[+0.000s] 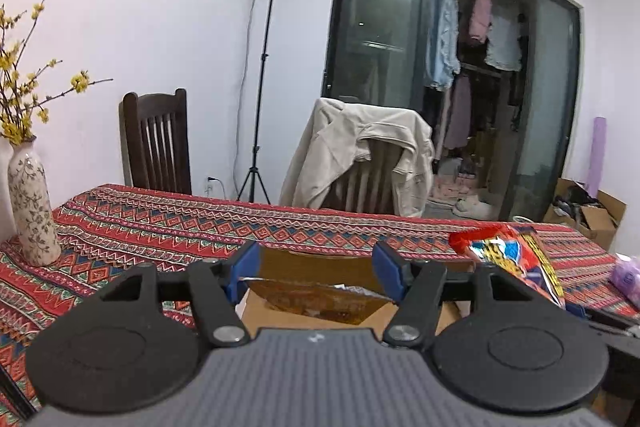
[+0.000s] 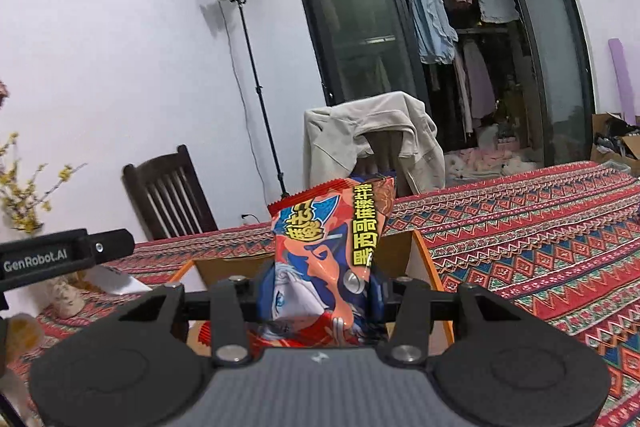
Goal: Organize snacks
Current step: 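Lift the chip bag with the right gripper and drop it into the orange box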
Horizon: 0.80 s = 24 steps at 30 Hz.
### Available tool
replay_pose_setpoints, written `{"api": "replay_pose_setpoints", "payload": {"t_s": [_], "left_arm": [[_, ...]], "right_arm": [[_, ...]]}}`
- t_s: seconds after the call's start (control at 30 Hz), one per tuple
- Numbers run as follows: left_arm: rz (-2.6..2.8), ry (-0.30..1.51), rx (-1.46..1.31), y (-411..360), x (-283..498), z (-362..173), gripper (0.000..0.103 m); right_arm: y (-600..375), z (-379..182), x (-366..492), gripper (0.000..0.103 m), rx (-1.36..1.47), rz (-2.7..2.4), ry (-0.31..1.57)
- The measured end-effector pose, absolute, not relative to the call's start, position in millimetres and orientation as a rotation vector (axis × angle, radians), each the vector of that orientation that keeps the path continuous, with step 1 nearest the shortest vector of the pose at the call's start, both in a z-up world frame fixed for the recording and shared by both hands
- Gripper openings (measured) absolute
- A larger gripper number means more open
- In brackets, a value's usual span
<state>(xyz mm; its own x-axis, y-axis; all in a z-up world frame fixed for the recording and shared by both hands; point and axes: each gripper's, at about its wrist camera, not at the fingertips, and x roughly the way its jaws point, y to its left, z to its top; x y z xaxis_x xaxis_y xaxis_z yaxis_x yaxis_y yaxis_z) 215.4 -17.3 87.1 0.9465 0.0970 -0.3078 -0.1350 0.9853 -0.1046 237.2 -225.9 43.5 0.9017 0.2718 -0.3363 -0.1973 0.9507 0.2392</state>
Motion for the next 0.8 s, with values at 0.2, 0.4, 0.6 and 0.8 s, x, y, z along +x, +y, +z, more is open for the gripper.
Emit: {"api": "replay_pose_setpoints", "payload": {"t_s": [0.2,0.4,0.6,0.8], "left_arm": [[0.143,0.358,-0.144,-5.6,243.9,54.4,0.064],[0.135,0.367,-0.128,-6.9,248.1,45.4,0.064],[0.142,0.390,-0.131,-8.2,247.1,36.2,0.077],[0.150,0.349,-0.157,-5.7,236.5,39.2,0.103]], "right_arm": [[-227.5,10.0,262.0,0.044,0.226,0.264,0.386],[-219.1,2.3,264.6,0.044,0.205,0.295,0.432],[-216.8,-5.5,265.1,0.061,0.177,0.245,0.453],[-216.2,-4.4,253.6,0.103,0.163,0.251,0.412]]}}
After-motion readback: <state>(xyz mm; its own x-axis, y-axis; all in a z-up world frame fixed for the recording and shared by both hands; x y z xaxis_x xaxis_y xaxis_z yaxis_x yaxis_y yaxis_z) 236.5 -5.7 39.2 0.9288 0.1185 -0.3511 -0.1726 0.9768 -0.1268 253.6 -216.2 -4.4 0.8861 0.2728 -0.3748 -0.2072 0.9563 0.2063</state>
